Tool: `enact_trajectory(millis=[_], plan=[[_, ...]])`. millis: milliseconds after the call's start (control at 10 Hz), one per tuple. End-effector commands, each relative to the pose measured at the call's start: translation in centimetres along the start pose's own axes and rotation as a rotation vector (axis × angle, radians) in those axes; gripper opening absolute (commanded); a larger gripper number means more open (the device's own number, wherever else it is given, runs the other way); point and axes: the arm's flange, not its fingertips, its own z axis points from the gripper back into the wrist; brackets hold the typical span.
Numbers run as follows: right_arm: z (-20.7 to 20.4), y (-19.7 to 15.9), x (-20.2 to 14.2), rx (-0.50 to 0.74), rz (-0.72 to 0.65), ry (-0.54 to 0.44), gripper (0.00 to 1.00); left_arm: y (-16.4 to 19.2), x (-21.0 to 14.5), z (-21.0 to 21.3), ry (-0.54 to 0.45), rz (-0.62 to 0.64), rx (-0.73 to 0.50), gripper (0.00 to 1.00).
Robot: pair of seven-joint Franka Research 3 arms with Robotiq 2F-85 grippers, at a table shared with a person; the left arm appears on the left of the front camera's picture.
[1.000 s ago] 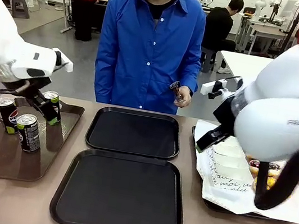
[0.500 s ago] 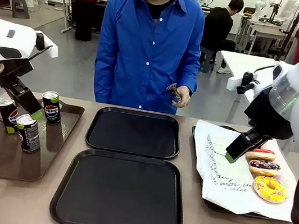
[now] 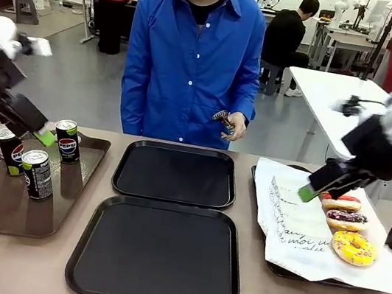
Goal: Set up donuts and drinks on trays.
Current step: Pick up one Pepsi coke and place it on the Flat Tray.
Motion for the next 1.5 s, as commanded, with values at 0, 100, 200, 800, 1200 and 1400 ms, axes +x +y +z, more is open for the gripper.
enact_trajectory(millis=[0, 100, 200, 800, 1200, 1400], plan=[[-1.7, -5.2, -3.5, 0.267, -0.172, -0.063, 1.00, 3.8, -1.0, 0.7, -0.119, 0.190, -0.407, 1.00], [-1.4, -7.0, -4.5, 0.329, -0.221, -0.065, 1.00, 5.6, -1.7, 1.1, -0.124, 0.237, -0.479, 1.00], [-0.9, -8.9, -5.8, 0.383, -0.264, -0.091, 1.00, 7.5, -2.9, 1.6, -0.153, 0.308, -0.515, 1.00], [2.4, -16.1, -14.6, 0.555, -0.422, -0.314, 1.00, 16.9, -9.9, 2.5, -0.260, 0.531, -0.618, 1.00], [3.6, -18.5, -18.3, 0.625, -0.495, -0.429, 1.00, 18.4, -12.5, 3.7, -0.326, 0.580, -0.619, 1.00], [3.3, -19.9, -19.2, 0.627, -0.571, -0.399, 1.00, 18.0, -13.2, 4.0, -0.333, 0.592, -0.579, 1.00]])
